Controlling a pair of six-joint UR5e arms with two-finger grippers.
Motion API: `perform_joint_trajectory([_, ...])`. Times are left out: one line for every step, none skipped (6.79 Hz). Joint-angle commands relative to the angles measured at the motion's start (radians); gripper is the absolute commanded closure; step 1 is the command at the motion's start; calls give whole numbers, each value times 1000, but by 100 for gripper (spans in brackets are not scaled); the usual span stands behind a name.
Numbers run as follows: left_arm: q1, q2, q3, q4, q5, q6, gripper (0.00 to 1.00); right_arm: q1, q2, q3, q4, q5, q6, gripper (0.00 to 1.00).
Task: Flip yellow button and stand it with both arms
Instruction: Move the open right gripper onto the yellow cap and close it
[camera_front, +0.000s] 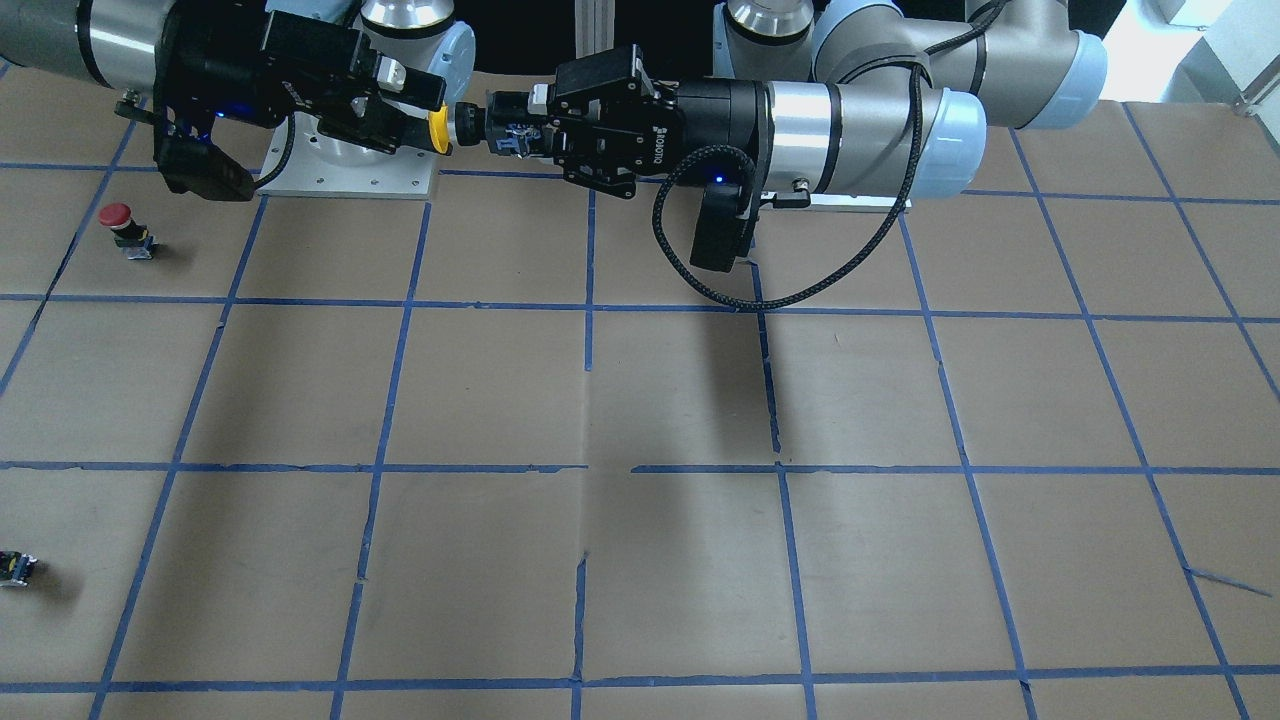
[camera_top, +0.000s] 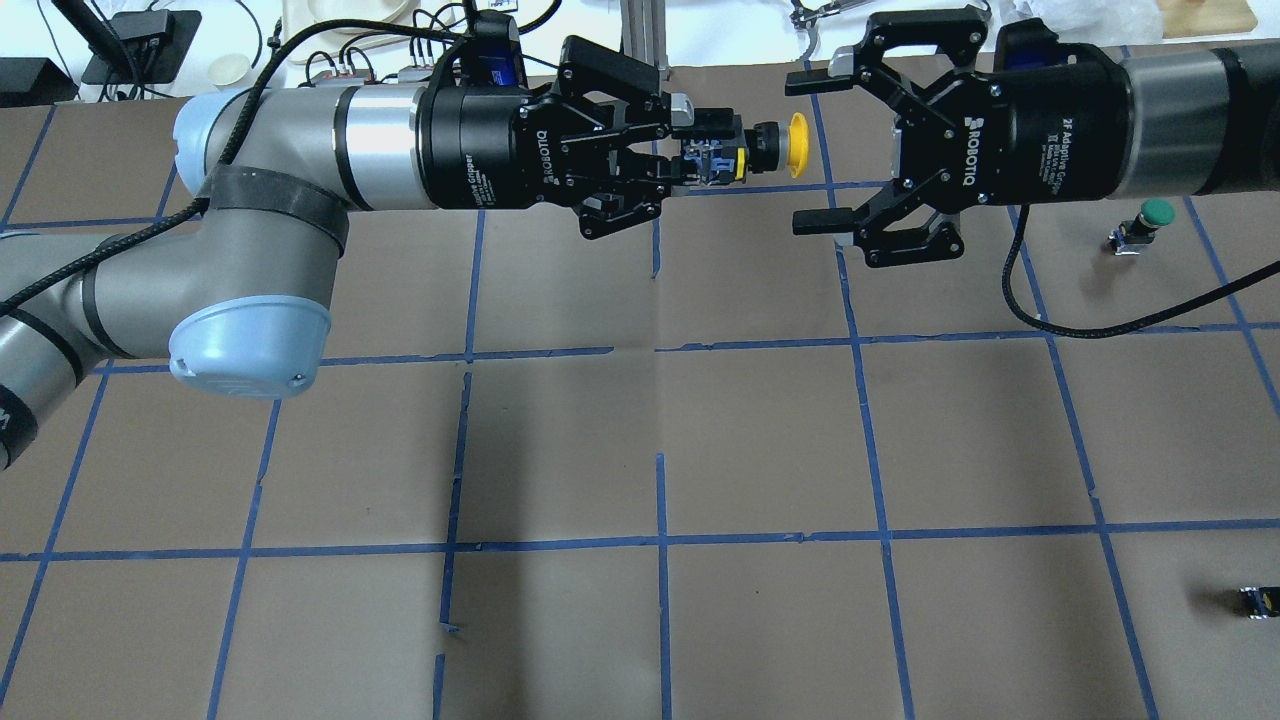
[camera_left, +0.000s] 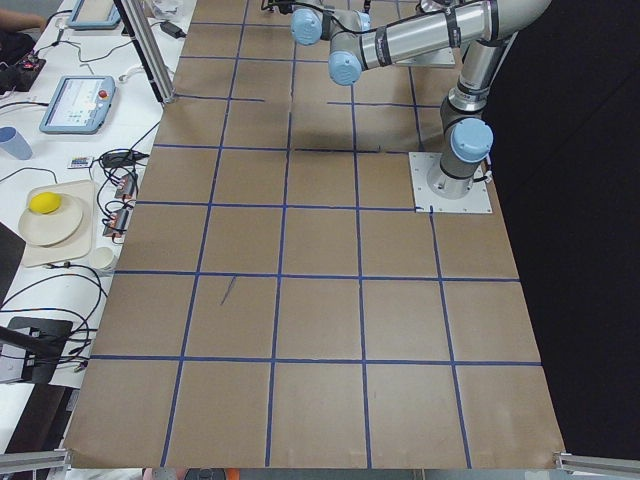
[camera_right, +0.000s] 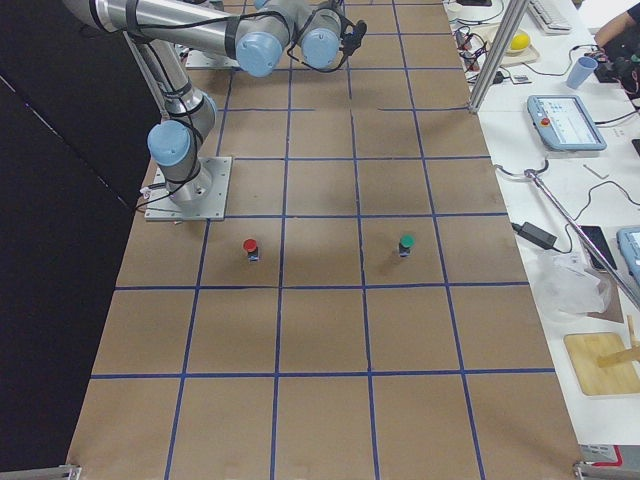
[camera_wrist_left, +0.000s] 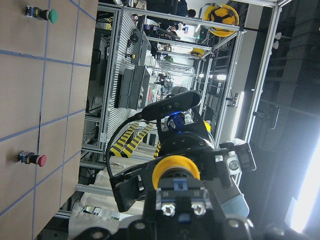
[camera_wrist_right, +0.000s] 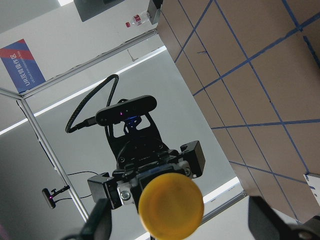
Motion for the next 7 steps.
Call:
perform_joint_trajectory([1,-1,4,5,-1,0,97,1,-2,-8,-3,37,-5,8])
perform_joint_trajectory([0,-6,4,7,-1,0,97,0,-2,-8,-3,37,-5,13])
perform_joint_trajectory([1,-6,4,7,-1,0,97,4,-2,-6,-5,37,-5,30])
perform_joint_trajectory([1,-6,4,11,-1,0,97,3,-2,-6,-5,38,-5,43])
perform_joint_trajectory([1,-6,4,13,-1,0,97,3,0,-6,-3,38,-5,43])
perform_joint_trajectory([1,-6,-1,13,-1,0,97,1,0,-6,-3,38,-3,48])
perform_joint_trajectory([1,-6,-1,13,-1,0,90,0,0,-6,-2,38,-3,54])
